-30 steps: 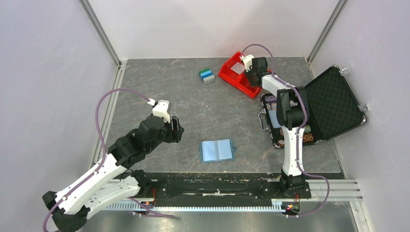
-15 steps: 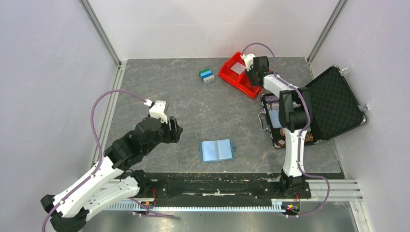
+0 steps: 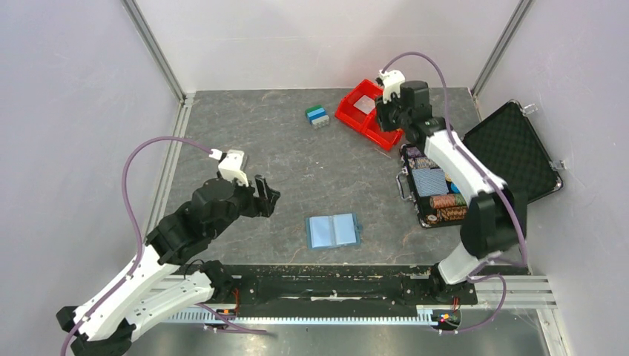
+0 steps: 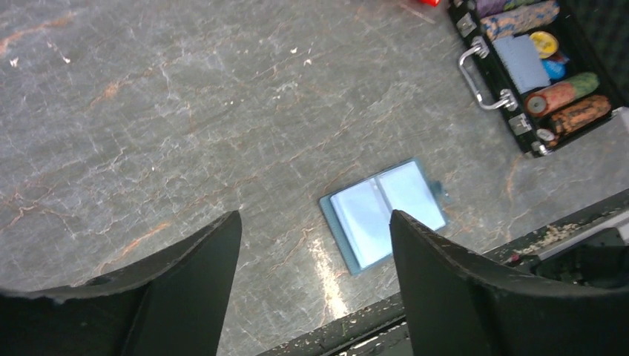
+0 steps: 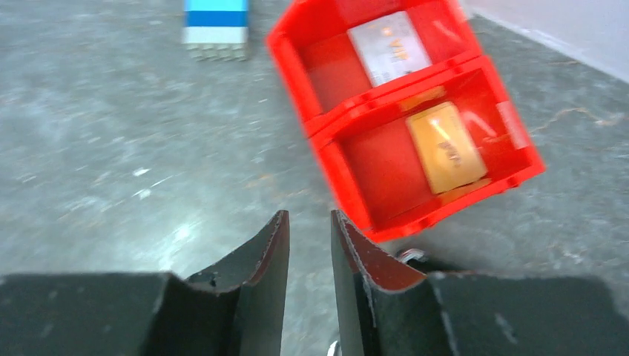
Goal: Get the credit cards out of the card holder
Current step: Reset both arms
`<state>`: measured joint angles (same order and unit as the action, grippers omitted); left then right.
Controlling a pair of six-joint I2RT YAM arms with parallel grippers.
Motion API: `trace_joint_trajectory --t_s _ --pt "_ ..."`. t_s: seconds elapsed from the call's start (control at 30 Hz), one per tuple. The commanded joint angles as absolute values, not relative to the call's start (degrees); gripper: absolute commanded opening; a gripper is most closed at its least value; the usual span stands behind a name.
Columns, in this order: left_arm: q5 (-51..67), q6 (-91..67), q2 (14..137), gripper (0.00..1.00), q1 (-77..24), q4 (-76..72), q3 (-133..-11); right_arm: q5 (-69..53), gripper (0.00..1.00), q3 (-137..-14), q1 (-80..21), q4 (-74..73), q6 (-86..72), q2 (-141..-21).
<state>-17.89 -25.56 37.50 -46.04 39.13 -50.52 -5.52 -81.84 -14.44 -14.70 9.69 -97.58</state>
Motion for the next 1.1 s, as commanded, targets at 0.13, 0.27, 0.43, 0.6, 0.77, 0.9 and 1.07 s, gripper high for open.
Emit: trace_joint_trajectory --t_s 0.13,0.27,0.43,0.6,0.77,0.9,1.07 --pt "-15.47 -28.84 36.76 1.00 -45.97 41.74 -59.15 -11.02 0.66 -61.66 -18.85 -15.25 -2.54 -70.45" --pt "-16.23 -29.88 35.52 1.00 -45.92 41.54 -59.60 -15.19 0.98 -52.83 -19.19 -13.02 -6.00 -58.65" --pt "-18.17 -29.66 33.74 1.00 -45.97 41.51 -58.33 -20.81 0.98 -44.56 -19.25 -10.39 -12.62 -49.60" --pt "-18.44 -29.64 31.11 1.00 -45.97 40.97 -56.43 -21.15 0.98 -40.65 -19.19 -9.81 -20.45 -45.24" --pt "-19.16 -29.86 29.39 1.00 -45.97 40.44 -54.22 -21.05 0.98 -38.50 -19.25 -8.65 -20.82 -43.16" --pt "-18.85 -30.05 29.53 1.00 -45.97 40.43 -53.44 -20.10 0.98 -36.77 -19.22 -6.50 -21.20 -41.99" --pt "-19.31 -30.11 29.45 1.00 -45.97 40.40 -52.84 -20.18 0.98 -36.57 -19.23 -5.24 -21.35 -41.81"
